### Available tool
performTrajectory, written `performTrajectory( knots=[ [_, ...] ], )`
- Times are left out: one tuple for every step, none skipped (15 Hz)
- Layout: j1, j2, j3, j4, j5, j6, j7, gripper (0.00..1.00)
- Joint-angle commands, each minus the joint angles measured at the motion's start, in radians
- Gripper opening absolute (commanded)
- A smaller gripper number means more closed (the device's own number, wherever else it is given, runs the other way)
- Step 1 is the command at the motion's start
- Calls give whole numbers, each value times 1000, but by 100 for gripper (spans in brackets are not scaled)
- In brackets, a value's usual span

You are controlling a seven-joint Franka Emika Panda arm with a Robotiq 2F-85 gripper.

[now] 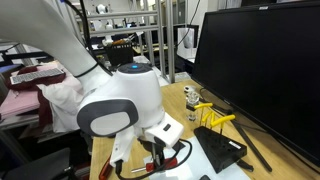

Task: Move the screw driver slightly to the right

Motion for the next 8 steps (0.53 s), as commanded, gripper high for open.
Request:
performTrajectory(
  knots=[
    [53, 50, -83, -6, -43, 49, 121, 8],
    [56, 67, -91, -3, -37, 56, 135, 8],
    [57, 87, -94, 2, -25, 57, 143, 8],
    [59, 102, -96, 5, -16, 58, 150, 8],
    [57, 114, -90, 11, -6, 55, 154, 8],
    [59, 121, -90, 15, -1, 55, 159, 8],
    [57, 119, -85, 20, 5, 50, 161, 8],
    [60, 121, -85, 23, 7, 49, 165, 8]
  ],
)
